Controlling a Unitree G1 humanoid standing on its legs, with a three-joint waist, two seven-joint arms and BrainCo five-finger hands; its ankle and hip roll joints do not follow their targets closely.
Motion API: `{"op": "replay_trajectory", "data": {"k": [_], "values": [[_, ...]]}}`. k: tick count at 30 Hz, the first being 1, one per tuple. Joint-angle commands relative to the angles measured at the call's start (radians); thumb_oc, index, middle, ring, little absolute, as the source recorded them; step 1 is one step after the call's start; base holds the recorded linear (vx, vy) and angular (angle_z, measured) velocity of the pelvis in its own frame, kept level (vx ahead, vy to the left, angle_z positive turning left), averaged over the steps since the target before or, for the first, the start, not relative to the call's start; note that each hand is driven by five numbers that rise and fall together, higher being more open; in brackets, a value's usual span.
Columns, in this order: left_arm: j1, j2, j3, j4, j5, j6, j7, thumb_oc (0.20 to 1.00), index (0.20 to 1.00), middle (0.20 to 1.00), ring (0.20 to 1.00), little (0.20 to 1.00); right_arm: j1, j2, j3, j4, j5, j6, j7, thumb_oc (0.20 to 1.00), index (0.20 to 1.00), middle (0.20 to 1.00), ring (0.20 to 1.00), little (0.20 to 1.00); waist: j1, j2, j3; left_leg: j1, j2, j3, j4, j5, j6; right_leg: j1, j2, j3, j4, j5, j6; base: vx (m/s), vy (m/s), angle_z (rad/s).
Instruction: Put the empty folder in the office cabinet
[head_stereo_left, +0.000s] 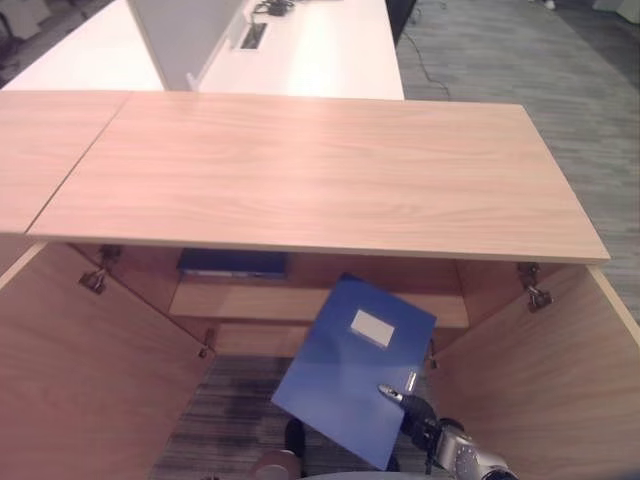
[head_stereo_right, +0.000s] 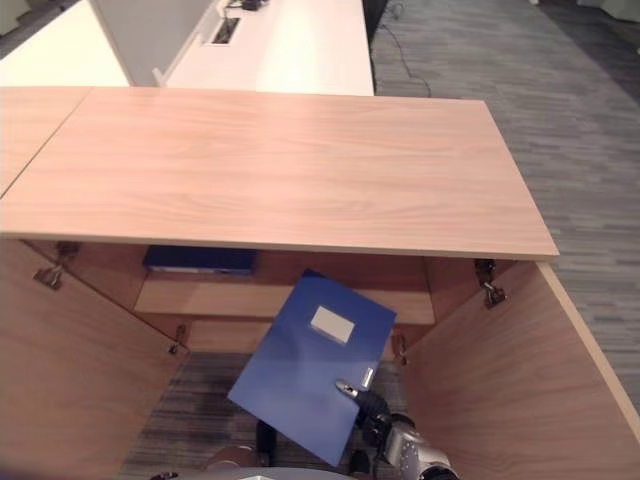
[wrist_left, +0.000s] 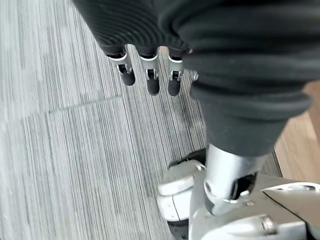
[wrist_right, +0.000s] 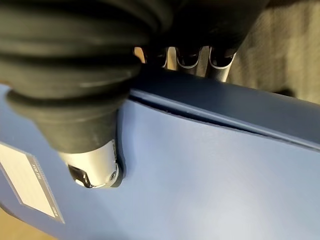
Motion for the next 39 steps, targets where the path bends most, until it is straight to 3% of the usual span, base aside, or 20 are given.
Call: {"op": "replay_trajectory", "data": {"k": [1,2,4,6,7,9,11,12,14,16,17,21,30,34,39], "values": [[0.008,-0.028,-0.006,0.088,0.049,0.004,0.015,1.000,1.000,1.000,1.000,1.000,-0.066,-0.013,-0.031,-0.149,0.101,-0.075,0.010,0.200,0.200,0.200,0.200,0.200,-0.012,0.037,-0.003,-0.178,0.015,-0.020,0.069,-0.005,-0.004,0.048,-0.031,-0.011,0.115,-0.077,0.041,0.04,0.193,-0.46],[0.008,-0.028,-0.006,0.088,0.049,0.004,0.015,1.000,1.000,1.000,1.000,1.000,-0.066,-0.013,-0.031,-0.149,0.101,-0.075,0.010,0.200,0.200,0.200,0.200,0.200,-0.012,0.037,-0.003,-0.178,0.015,-0.020,0.069,-0.005,-0.004,0.048,-0.031,-0.011,0.115,-0.077,0.041,0.01,0.319,-0.45],[0.015,-0.017,-0.003,0.085,0.069,0.009,0.017,1.000,1.000,1.000,1.000,1.000,-0.106,-0.009,-0.023,-0.201,0.113,-0.089,-0.007,0.200,0.200,0.200,0.200,0.200,-0.021,0.063,0.037,-0.158,0.007,0.019,0.041,-0.019,0.026,-0.102,-0.074,-0.001,0.308,0.004,0.042,-0.06,0.318,-0.61],[0.009,0.000,-0.013,0.058,0.058,0.003,0.028,1.000,1.000,1.000,1.000,1.000,-0.133,0.000,-0.003,-0.245,0.134,-0.112,-0.018,0.200,0.200,0.200,0.200,0.200,-0.016,0.064,0.075,-0.132,0.017,0.047,0.025,-0.041,0.014,-0.157,-0.111,-0.109,0.378,-0.019,0.020,-0.06,0.150,-0.83],[0.008,0.004,-0.012,0.046,0.047,0.001,0.031,1.000,1.000,1.000,1.000,1.000,-0.143,0.001,0.004,-0.262,0.140,-0.116,-0.026,0.200,0.200,0.200,0.200,0.200,-0.010,0.062,0.091,-0.131,0.029,0.067,0.029,-0.041,0.008,-0.164,-0.113,-0.169,0.361,-0.031,0.012,-0.09,0.043,-0.76],[-0.008,0.011,-0.011,0.022,0.023,0.002,0.038,1.000,1.000,1.000,1.000,1.000,-0.167,0.001,0.021,-0.295,0.154,-0.128,-0.042,0.200,0.200,0.200,0.200,0.200,-0.011,0.054,0.141,-0.143,0.045,0.098,0.065,-0.050,0.002,-0.224,-0.069,-0.238,0.316,-0.024,-0.004,-0.13,-0.034,-0.86],[-0.022,0.015,-0.010,0.010,0.009,-0.001,0.043,1.000,1.000,1.000,1.000,1.000,-0.185,-0.001,0.030,-0.299,0.163,-0.137,-0.055,0.200,0.200,0.200,0.200,0.200,-0.014,0.051,0.170,-0.158,0.050,0.102,0.096,-0.061,0.001,-0.254,-0.054,-0.253,0.295,-0.015,-0.005,-0.12,-0.071,-0.64],[-0.063,0.022,-0.024,-0.010,-0.017,-0.011,0.058,1.000,1.000,1.000,1.000,1.000,-0.235,-0.006,0.049,-0.302,0.192,-0.167,-0.073,0.200,0.200,0.200,0.200,0.200,-0.027,0.039,0.229,-0.202,0.055,0.095,0.181,-0.095,-0.002,-0.333,-0.033,-0.284,0.275,0.014,-0.007,-0.07,-0.144,-0.14],[-0.080,0.020,-0.034,-0.033,-0.025,-0.018,0.076,1.000,1.000,1.000,1.000,1.000,-0.253,-0.018,0.035,-0.330,0.207,-0.198,-0.105,0.200,0.200,0.200,0.200,0.200,-0.035,0.020,0.261,-0.278,0.055,0.072,0.273,-0.124,-0.003,-0.322,-0.031,-0.281,0.227,0.018,-0.009,-0.08,-0.145,0.11],[-0.087,0.020,-0.035,-0.048,-0.039,-0.023,0.086,1.000,1.000,1.000,1.000,1.000,-0.265,-0.026,0.033,-0.348,0.210,-0.216,-0.118,0.200,0.200,0.200,0.200,0.200,-0.033,0.023,0.271,-0.316,0.060,0.060,0.305,-0.132,-0.004,-0.344,-0.028,-0.282,0.243,0.014,-0.015,-0.07,-0.088,0.51],[-0.112,0.021,-0.038,-0.048,-0.068,-0.026,0.112,1.000,1.000,1.000,1.000,1.000,-0.310,-0.027,0.032,-0.357,0.228,-0.253,-0.144,0.200,0.200,0.200,0.200,0.200,-0.030,0.025,0.293,-0.391,0.076,0.043,0.369,-0.143,-0.002,-0.416,-0.036,-0.278,0.310,0.000,-0.033,-0.08,-0.146,0.23],[-0.127,0.029,-0.033,-0.049,-0.086,-0.019,0.137,1.000,1.000,1.000,1.000,1.000,-0.390,-0.051,0.022,-0.391,0.242,-0.297,-0.189,0.200,0.200,0.200,0.200,0.200,-0.017,0.035,0.281,-0.517,0.098,0.019,0.488,-0.185,0.017,-0.535,-0.070,-0.275,0.451,-0.067,-0.072,-0.02,-0.099,0.21],[-0.142,0.051,-0.023,-0.001,-0.097,0.008,0.149,1.000,1.000,1.000,1.000,1.000,-0.593,-0.133,0.015,-0.454,0.192,-0.343,-0.283,0.200,0.200,0.200,0.200,0.200,0.028,0.021,0.249,-0.781,0.124,-0.027,0.800,-0.288,0.045,-0.788,-0.117,-0.225,0.796,-0.245,-0.167,0.01,-0.069,0.16],[-0.151,0.073,-0.038,0.019,-0.089,0.016,0.168,1.000,1.000,1.000,1.000,1.000,-0.728,-0.167,0.011,-0.402,0.184,-0.347,-0.329,0.200,0.200,0.200,0.200,0.200,0.059,0.005,0.227,-0.859,0.118,-0.066,0.875,-0.308,0.046,-0.853,-0.144,-0.219,0.904,-0.322,-0.210,0.05,-0.114,0.18],[-0.146,0.086,-0.065,0.025,-0.089,0.023,0.177,1.000,1.000,1.000,1.000,1.000,-0.859,-0.178,-0.032,-0.281,0.225,-0.351,-0.378,0.200,0.200,0.200,0.200,0.200,0.091,-0.007,0.207,-0.898,0.104,-0.102,0.908,-0.317,0.039,-0.865,-0.177,-0.250,0.970,-0.378,-0.232,0.06,-0.109,0.30]]}}
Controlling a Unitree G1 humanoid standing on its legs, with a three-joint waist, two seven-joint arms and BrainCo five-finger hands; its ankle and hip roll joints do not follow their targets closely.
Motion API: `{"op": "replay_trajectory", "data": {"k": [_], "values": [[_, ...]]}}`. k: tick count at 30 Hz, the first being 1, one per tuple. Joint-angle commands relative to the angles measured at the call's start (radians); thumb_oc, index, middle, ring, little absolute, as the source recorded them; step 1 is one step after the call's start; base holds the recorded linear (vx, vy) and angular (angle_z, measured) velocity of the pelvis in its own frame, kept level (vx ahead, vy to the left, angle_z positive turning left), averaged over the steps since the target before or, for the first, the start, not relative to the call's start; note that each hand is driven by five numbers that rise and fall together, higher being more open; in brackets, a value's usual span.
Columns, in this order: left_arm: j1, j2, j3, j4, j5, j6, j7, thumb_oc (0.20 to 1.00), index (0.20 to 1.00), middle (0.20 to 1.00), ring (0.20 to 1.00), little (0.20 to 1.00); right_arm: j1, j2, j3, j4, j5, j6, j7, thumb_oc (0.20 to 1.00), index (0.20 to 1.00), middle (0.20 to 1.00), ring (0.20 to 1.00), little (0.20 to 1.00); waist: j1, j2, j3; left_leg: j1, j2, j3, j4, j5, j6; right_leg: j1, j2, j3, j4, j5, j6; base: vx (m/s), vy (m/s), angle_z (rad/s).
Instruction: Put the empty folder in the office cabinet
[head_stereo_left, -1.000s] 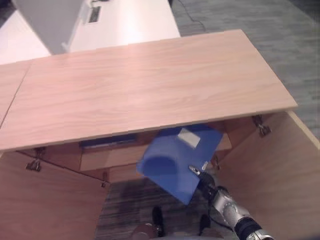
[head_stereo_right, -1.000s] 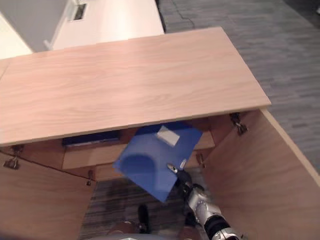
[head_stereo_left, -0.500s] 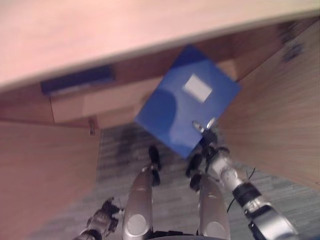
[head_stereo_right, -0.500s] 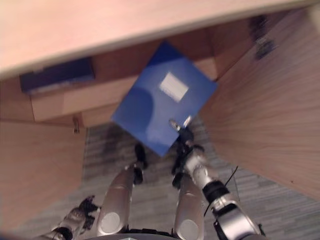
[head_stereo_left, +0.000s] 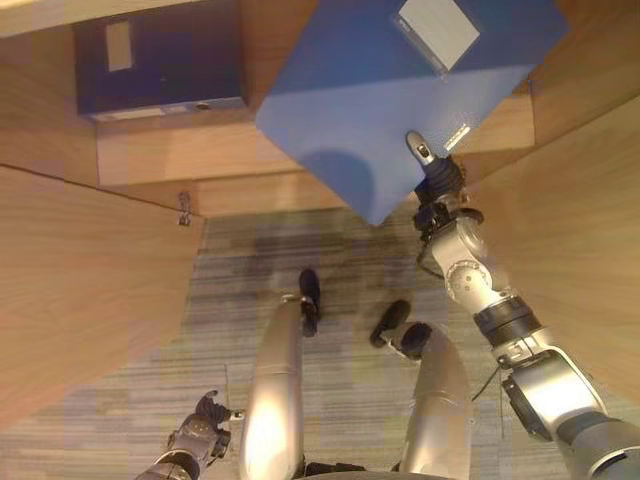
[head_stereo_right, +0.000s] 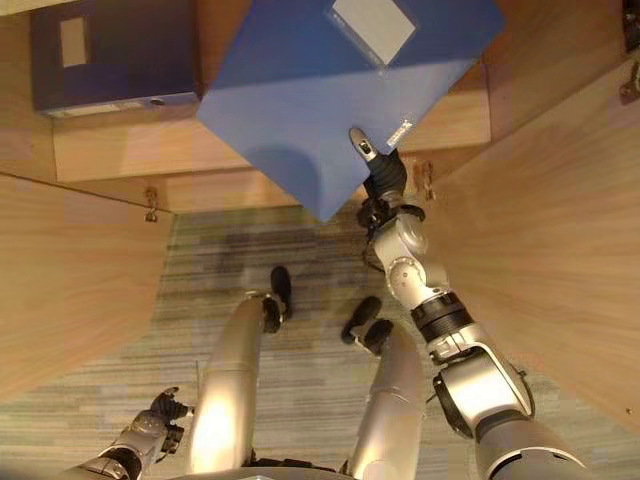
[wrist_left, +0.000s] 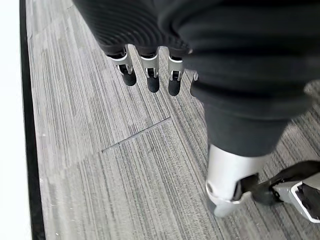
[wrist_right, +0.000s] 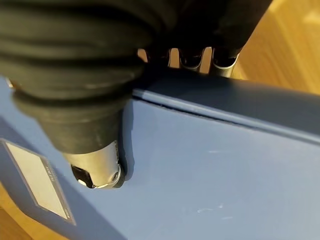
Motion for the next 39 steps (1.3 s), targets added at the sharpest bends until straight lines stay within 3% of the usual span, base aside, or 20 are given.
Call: {"op": "replay_trajectory", "data": {"k": [1,5,9,13,22,27,39], "values": [[0.063,0.040,-0.065,0.073,-0.024,0.031,0.024,1.000,1.000,1.000,1.000,1.000,-0.127,0.003,-0.043,0.049,0.037,-0.085,-0.008,0.200,0.200,0.200,0.200,0.200,0.038,-0.016,-0.055,0.016,-0.042,-0.040,0.032,-0.072,0.019,0.049,-0.004,0.075,-0.074,-0.032,-0.027,0.05,-0.097,0.29],[0.049,0.054,-0.084,0.096,-0.055,0.036,0.050,1.000,1.000,1.000,1.000,1.000,-0.288,0.031,-0.131,0.272,0.185,-0.125,-0.061,0.200,0.200,0.200,0.200,0.200,0.064,-0.023,-0.070,0.002,-0.056,-0.064,0.036,-0.072,0.006,0.055,-0.014,0.059,-0.058,-0.053,-0.028,0.04,-0.065,0.27],[0.033,0.060,-0.090,0.113,-0.075,0.039,0.072,1.000,1.000,1.000,1.000,1.000,-0.359,0.055,-0.185,0.371,0.241,-0.152,-0.096,0.200,0.200,0.200,0.200,0.200,0.074,-0.026,-0.074,-0.004,-0.063,-0.076,0.033,-0.069,0.003,0.060,-0.015,0.049,-0.056,-0.061,-0.032,0.03,-0.035,0.16],[-0.004,0.050,-0.135,0.140,-0.095,0.043,0.132,1.000,1.000,1.000,1.000,1.000,-0.492,0.098,-0.306,0.567,0.330,-0.224,-0.217,0.200,0.200,0.200,0.200,0.200,0.102,-0.026,-0.086,-0.018,-0.085,-0.105,0.039,-0.071,0.000,0.071,-0.019,0.025,-0.042,-0.075,-0.027,0.05,-0.073,0.15],[0.013,0.047,-0.150,0.174,-0.088,0.038,0.152,1.000,1.000,1.000,1.000,1.000,-0.506,0.135,-0.338,0.601,0.373,-0.275,-0.260,0.200,0.200,0.200,0.200,0.200,0.144,-0.008,-0.096,-0.039,-0.114,-0.139,0.021,-0.058,-0.001,0.081,-0.037,-0.007,-0.026,-0.092,-0.020,0.02,-0.038,0.23],[0.006,0.043,-0.154,0.190,-0.092,0.042,0.154,1.000,1.000,1.000,1.000,1.000,-0.538,0.140,-0.338,0.666,0.395,-0.269,-0.278,0.200,0.200,0.200,0.200,0.200,0.158,-0.008,-0.092,-0.053,-0.118,-0.144,0.017,-0.049,-0.003,0.067,-0.045,-0.007,-0.012,-0.092,-0.016,0.01,-0.012,0.09],[0.025,0.077,-0.150,0.192,-0.099,0.031,0.139,1.000,1.000,1.000,1.000,1.000,-0.572,0.051,-0.331,0.623,0.415,-0.309,-0.251,0.200,0.200,0.200,0.200,0.200,0.183,0.001,-0.075,-0.051,-0.141,-0.153,-0.024,-0.026,-0.005,0.071,-0.076,-0.019,0.005,-0.096,-0.002,0.01,-0.021,0.10]]}}
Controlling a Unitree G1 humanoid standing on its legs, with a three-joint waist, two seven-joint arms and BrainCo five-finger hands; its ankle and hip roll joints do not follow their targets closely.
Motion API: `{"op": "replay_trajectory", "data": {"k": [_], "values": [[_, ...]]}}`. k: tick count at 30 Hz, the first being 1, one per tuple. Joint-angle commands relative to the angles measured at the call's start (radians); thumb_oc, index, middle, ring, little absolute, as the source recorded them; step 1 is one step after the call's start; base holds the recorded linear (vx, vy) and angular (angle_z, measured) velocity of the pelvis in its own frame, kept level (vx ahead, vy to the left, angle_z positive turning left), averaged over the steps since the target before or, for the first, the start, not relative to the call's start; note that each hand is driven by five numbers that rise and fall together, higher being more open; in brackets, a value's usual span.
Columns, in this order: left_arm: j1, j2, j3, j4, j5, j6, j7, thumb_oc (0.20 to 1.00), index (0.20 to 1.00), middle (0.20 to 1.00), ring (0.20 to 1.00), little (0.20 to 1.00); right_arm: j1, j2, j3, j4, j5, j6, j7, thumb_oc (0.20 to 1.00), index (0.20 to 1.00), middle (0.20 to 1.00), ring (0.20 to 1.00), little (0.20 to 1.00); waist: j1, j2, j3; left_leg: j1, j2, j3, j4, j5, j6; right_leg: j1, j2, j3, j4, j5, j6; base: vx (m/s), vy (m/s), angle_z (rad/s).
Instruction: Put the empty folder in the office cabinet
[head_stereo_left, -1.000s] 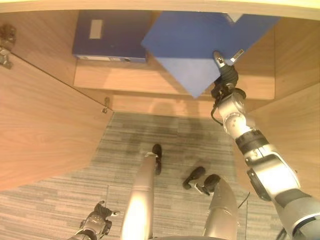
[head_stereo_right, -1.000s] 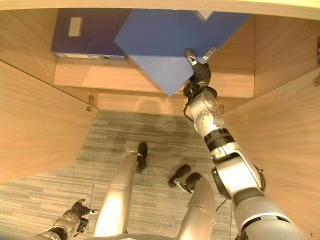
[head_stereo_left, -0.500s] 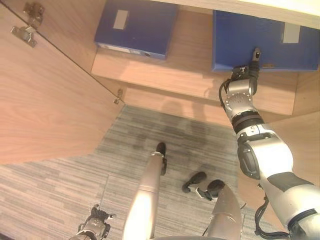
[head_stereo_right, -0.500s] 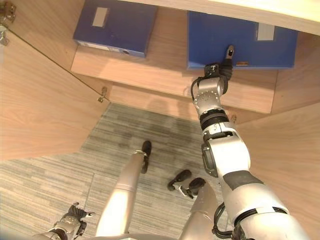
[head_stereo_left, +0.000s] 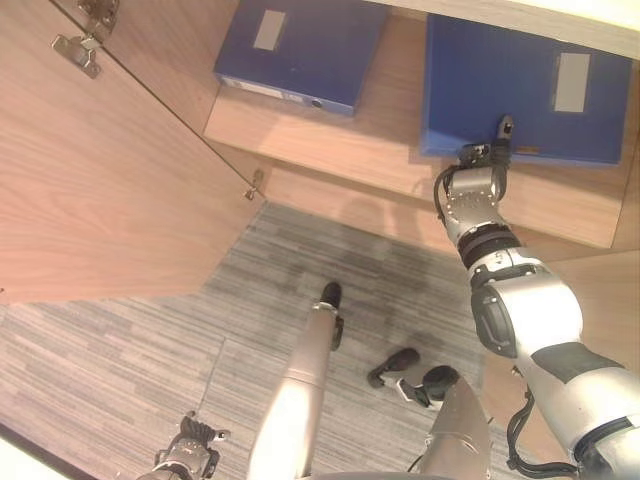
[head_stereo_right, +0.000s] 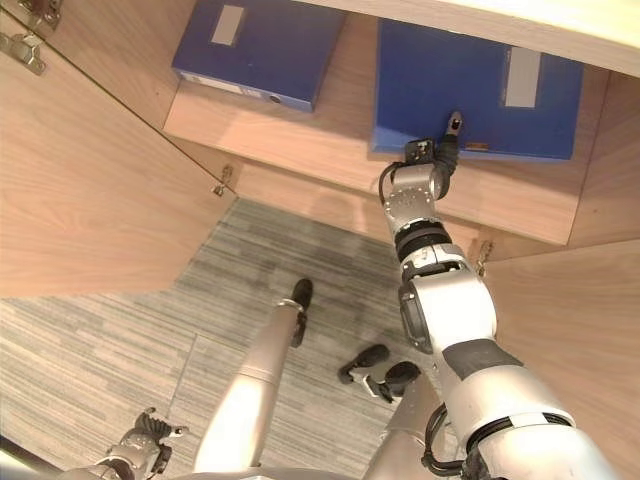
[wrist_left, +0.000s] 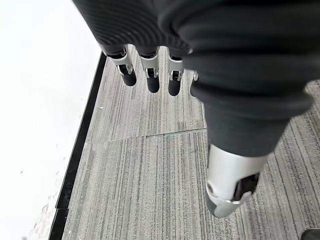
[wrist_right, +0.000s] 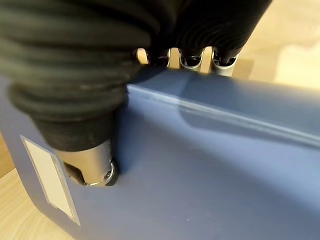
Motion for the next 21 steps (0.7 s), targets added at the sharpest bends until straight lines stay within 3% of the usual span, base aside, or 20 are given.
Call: {"op": "replay_trajectory", "data": {"k": [1,8,13,14,15,21], "values": [[0.022,0.062,-0.040,0.105,-0.017,0.022,0.001,1.000,1.000,1.000,1.000,1.000,-0.144,-0.076,-0.015,-0.052,-0.018,-0.079,0.055,0.200,0.200,0.200,0.200,0.200,0.040,0.007,0.040,0.074,-0.031,0.049,-0.012,-0.074,0.048,0.066,-0.003,0.151,-0.104,0.046,0.032,0.02,0.008,0.14],[0.042,0.072,-0.017,0.127,-0.009,0.024,-0.022,1.000,1.000,1.000,1.000,1.000,-0.119,-0.099,-0.036,-0.134,-0.021,-0.139,0.060,0.200,0.200,0.200,0.200,0.200,0.039,0.021,0.044,0.067,-0.038,0.056,-0.009,-0.075,0.051,0.059,-0.016,0.155,-0.097,0.049,0.042,0.02,0.013,0.06],[0.042,0.077,-0.005,0.117,-0.023,0.015,-0.028,1.000,1.000,1.000,1.000,1.000,-0.113,-0.126,-0.023,-0.158,-0.054,-0.131,0.059,0.200,0.200,0.200,0.200,0.200,0.034,0.021,0.044,0.063,-0.042,0.056,-0.020,-0.067,0.053,0.052,-0.023,0.154,-0.097,0.058,0.047,0.00,0.000,0.01],[0.042,0.082,0.001,0.113,-0.031,0.011,-0.027,1.000,1.000,1.000,1.000,1.000,-0.113,-0.137,-0.014,-0.155,-0.058,-0.120,0.063,0.928,0.928,0.928,0.928,0.928,0.034,0.021,0.045,0.064,-0.042,0.055,-0.025,-0.065,0.052,0.052,-0.023,0.154,-0.099,0.060,0.048,-0.02,0.001,0.05],[0.040,0.085,0.007,0.112,-0.035,0.010,-0.028,1.000,1.000,1.000,1.000,1.000,-0.115,-0.145,-0.006,-0.150,-0.060,-0.110,0.070,1.000,1.000,1.000,1.000,1.000,0.033,0.021,0.046,0.066,-0.042,0.055,-0.032,-0.063,0.051,0.053,-0.023,0.153,-0.101,0.063,0.048,-0.03,0.000,0.05],[0.053,0.100,0.030,0.117,-0.025,0.010,-0.050,1.000,1.000,1.000,1.000,1.000,-0.082,-0.164,0.069,-0.187,-0.069,-0.031,0.164,1.000,1.000,1.000,1.000,1.000,0.031,0.014,0.061,0.084,-0.032,0.064,-0.048,-0.055,0.047,0.065,-0.017,0.155,-0.118,0.078,0.053,-0.02,-0.002,0.02]]}}
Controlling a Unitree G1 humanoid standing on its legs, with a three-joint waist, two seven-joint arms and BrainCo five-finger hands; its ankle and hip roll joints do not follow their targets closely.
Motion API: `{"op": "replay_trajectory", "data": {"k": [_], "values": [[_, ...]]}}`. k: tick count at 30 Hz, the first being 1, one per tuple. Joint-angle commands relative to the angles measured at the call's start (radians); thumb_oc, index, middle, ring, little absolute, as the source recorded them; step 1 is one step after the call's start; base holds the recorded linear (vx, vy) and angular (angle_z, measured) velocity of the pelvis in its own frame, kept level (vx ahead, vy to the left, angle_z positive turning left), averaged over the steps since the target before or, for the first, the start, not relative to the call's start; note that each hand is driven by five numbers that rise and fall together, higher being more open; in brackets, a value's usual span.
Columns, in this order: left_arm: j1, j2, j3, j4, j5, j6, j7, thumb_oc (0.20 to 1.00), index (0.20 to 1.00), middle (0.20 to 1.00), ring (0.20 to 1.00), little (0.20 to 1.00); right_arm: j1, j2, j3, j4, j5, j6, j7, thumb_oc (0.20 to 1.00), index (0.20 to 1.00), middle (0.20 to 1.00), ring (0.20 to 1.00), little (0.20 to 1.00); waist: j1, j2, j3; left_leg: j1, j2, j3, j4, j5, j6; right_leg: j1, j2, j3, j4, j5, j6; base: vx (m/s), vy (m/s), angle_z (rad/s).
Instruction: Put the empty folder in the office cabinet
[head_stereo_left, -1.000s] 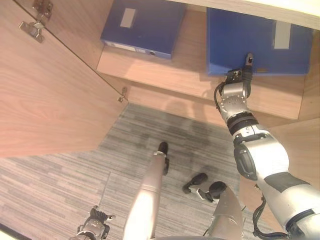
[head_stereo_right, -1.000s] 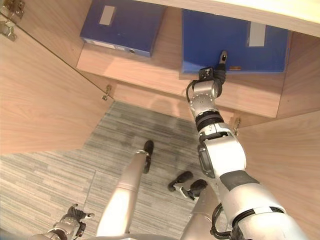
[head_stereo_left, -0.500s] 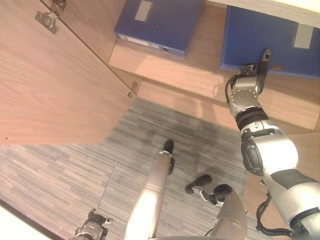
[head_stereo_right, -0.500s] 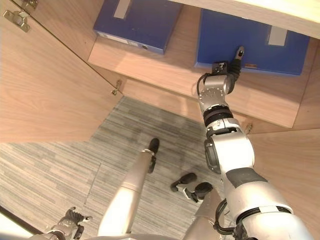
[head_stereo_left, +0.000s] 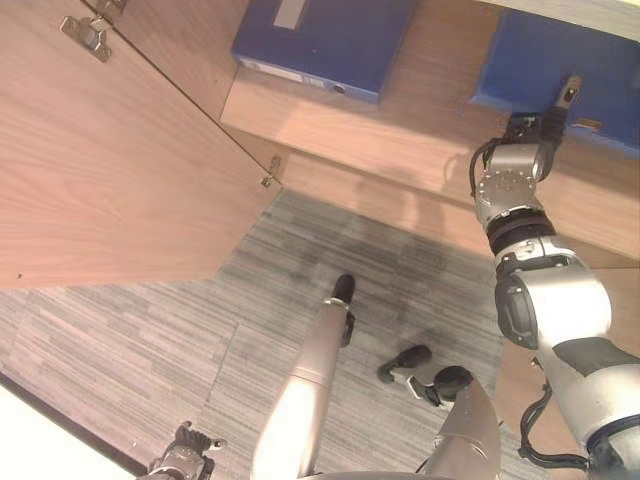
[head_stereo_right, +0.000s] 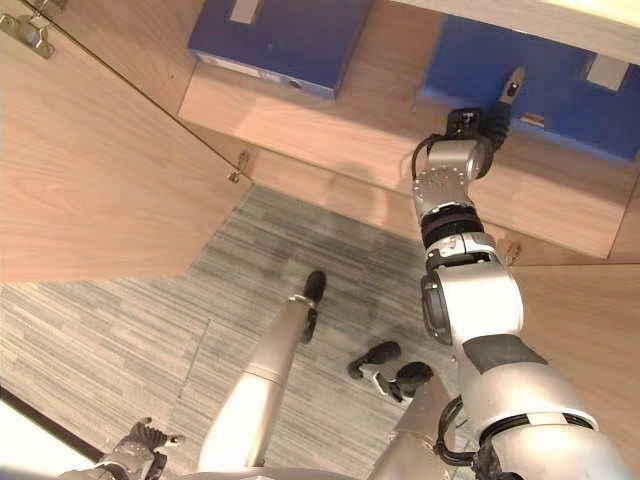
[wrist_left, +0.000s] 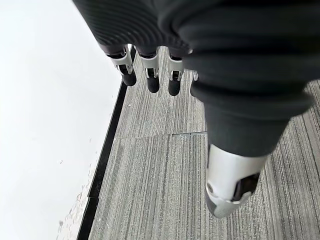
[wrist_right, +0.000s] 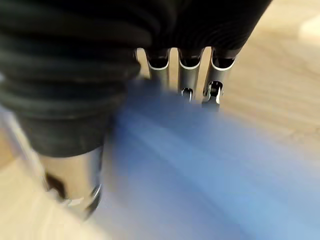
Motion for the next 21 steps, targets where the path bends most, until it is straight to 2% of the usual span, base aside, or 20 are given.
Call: {"op": "replay_trajectory", "data": {"k": [1,2,3,5,6,10,13,17,18,21], "values": [[0.051,0.097,0.021,0.074,0.006,0.016,-0.012,1.000,1.000,1.000,1.000,1.000,-0.053,-0.074,0.064,-0.124,-0.071,0.035,0.124,1.000,1.000,1.000,1.000,1.000,0.018,-0.011,0.041,0.114,-0.007,0.069,-0.045,-0.059,0.046,0.082,0.008,0.162,-0.127,0.091,0.048,-0.03,-0.003,-0.01],[0.052,0.100,0.023,0.070,0.012,0.014,-0.023,1.000,1.000,1.000,1.000,1.000,-0.036,-0.076,0.083,-0.142,-0.073,0.052,0.157,1.000,1.000,1.000,1.000,1.000,0.019,-0.011,0.045,0.119,-0.005,0.069,-0.051,-0.056,0.045,0.086,0.009,0.161,-0.132,0.095,0.050,-0.04,0.004,-0.01],[-0.019,0.080,-0.007,0.067,0.018,0.030,-0.006,1.000,1.000,1.000,1.000,1.000,-0.028,-0.039,0.135,-0.163,-0.080,0.074,0.171,1.000,1.000,1.000,1.000,1.000,0.001,-0.015,0.046,0.123,0.004,0.079,-0.054,-0.058,0.044,0.088,0.013,0.163,-0.144,0.101,0.053,-0.04,0.045,0.00],[-0.036,0.066,-0.022,0.022,-0.019,0.012,-0.045,1.000,1.000,1.000,1.000,1.000,-0.077,-0.060,0.210,-0.029,-0.132,0.202,0.203,1.000,1.000,1.000,1.000,1.000,-0.004,-0.006,0.043,0.139,0.014,0.094,-0.072,-0.054,0.041,0.096,0.018,0.162,-0.159,0.107,0.056,-0.04,0.071,-0.02],[-0.037,0.064,-0.022,0.021,-0.020,0.013,-0.044,1.000,1.000,1.000,1.000,1.000,-0.084,-0.063,0.213,-0.022,-0.130,0.205,0.207,1.000,1.000,1.000,1.000,1.000,-0.004,-0.003,0.044,0.139,0.013,0.094,-0.075,-0.050,0.042,0.096,0.018,0.160,-0.162,0.110,0.055,-0.02,0.024,-0.06],[-0.025,0.076,-0.026,0.015,-0.005,0.010,-0.096,1.000,1.000,1.000,1.000,1.000,-0.141,-0.144,0.436,0.052,-0.383,0.388,0.287,1.000,1.000,1.000,1.000,1.000,-0.005,-0.009,0.040,0.157,0.027,0.105,-0.112,-0.036,0.032,0.107,0.026,0.151,-0.197,0.131,0.061,-0.04,0.005,-0.05],[-0.020,0.091,-0.020,0.019,0.024,0.011,-0.127,1.000,1.000,1.000,1.000,1.000,-0.138,-0.181,0.584,0.058,-0.567,0.478,0.363,1.000,1.000,1.000,1.000,1.000,-0.015,-0.014,0.039,0.171,0.036,0.109,-0.141,-0.017,0.028,0.116,0.035,0.143,-0.227,0.152,0.064,-0.04,0.024,-0.10],[-0.011,0.093,-0.018,0.014,0.051,0.005,-0.160,1.000,1.000,1.000,1.000,1.000,-0.133,-0.215,0.783,0.082,-0.885,0.542,0.465,1.000,1.000,1.000,1.000,1.000,-0.031,-0.024,0.044,0.201,0.049,0.118,-0.190,0.003,0.021,0.138,0.048,0.127,-0.282,0.187,0.078,-0.04,0.019,-0.14],[-0.016,0.098,-0.018,0.008,0.054,0.001,-0.174,1.000,1.000,1.000,1.000,1.000,-0.123,-0.225,0.861,0.082,-1.038,0.551,0.505,1.000,1.000,1.000,1.000,1.000,-0.038,-0.030,0.046,0.220,0.054,0.119,-0.222,0.013,0.016,0.153,0.055,0.120,-0.317,0.203,0.088,-0.04,0.002,-0.11],[-0.037,0.101,-0.025,-0.005,0.059,-0.003,-0.191,1.000,1.000,1.000,1.000,1.000,-0.093,-0.224,0.912,0.127,-1.203,0.572,0.553,1.000,1.000,1.000,1.000,1.000,-0.040,-0.028,0.053,0.254,0.054,0.120,-0.276,0.035,0.012,0.182,0.066,0.100,-0.366,0.231,0.104,-0.03,-0.009,-0.13]]}}
